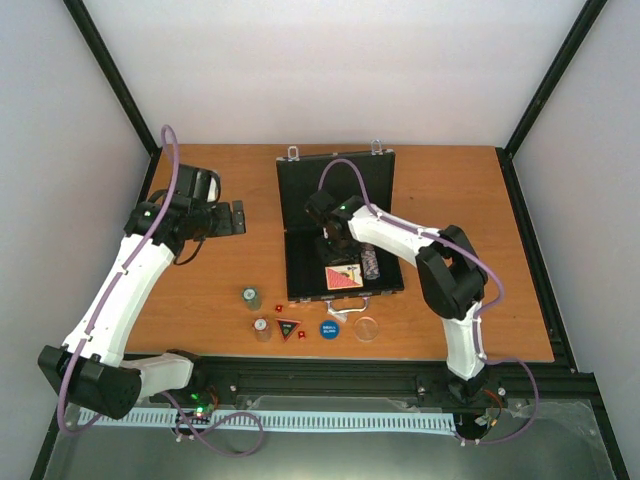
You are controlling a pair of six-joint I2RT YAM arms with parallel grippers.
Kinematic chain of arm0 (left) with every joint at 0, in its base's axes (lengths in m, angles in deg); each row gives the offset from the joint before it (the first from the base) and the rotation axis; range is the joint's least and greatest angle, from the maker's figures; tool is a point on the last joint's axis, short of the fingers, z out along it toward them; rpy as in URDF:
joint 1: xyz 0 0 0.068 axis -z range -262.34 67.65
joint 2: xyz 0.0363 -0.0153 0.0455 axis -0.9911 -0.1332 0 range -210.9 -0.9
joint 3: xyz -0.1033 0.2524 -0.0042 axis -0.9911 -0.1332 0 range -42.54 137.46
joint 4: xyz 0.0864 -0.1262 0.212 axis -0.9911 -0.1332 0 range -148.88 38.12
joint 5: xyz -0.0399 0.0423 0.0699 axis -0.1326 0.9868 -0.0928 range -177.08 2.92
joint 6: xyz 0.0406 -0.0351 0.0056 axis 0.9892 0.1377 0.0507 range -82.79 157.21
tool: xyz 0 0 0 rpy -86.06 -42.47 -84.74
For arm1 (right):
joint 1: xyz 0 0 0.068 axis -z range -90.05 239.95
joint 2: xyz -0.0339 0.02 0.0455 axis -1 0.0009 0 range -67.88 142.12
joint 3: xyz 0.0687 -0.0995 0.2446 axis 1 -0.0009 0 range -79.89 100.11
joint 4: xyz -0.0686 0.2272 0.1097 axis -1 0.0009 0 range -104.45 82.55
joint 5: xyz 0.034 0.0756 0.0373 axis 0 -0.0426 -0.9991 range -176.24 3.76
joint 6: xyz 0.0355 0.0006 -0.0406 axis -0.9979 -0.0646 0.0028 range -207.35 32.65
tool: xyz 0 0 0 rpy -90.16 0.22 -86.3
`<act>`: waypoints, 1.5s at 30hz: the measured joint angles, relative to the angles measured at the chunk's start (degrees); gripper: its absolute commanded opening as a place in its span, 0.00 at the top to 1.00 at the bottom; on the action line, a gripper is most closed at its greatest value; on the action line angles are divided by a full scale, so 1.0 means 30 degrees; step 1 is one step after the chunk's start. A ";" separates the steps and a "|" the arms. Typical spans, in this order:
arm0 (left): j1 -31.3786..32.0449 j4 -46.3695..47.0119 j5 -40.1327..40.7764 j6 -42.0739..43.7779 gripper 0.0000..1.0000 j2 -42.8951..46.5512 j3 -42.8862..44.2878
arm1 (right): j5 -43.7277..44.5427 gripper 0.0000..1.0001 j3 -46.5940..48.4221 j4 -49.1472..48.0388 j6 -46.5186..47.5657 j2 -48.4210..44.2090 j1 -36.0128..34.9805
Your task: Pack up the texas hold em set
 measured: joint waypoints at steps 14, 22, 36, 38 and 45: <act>0.0000 0.0022 0.0117 0.0007 0.00 -0.0277 -0.0117 | -0.0554 0.89 0.0007 -0.0605 0.0073 0.1217 -0.0015; 0.0000 0.0029 0.0299 0.0015 0.00 -0.0379 -0.0117 | -0.0714 0.76 0.0204 -0.0707 0.0073 0.1668 -0.0015; 0.0000 0.0080 0.0313 0.0007 0.00 -0.0576 -0.0117 | -0.0554 0.64 0.1807 0.0248 0.0182 0.1333 -0.0153; 0.0000 0.0073 0.0306 0.0007 0.00 -0.0576 -0.0095 | -0.0444 0.63 0.2251 0.0678 0.0299 0.0918 -0.0430; 0.0000 -0.0095 0.0291 0.0007 0.00 -0.0590 0.0918 | -0.0590 0.51 0.2900 0.1537 0.0168 0.0066 -0.3140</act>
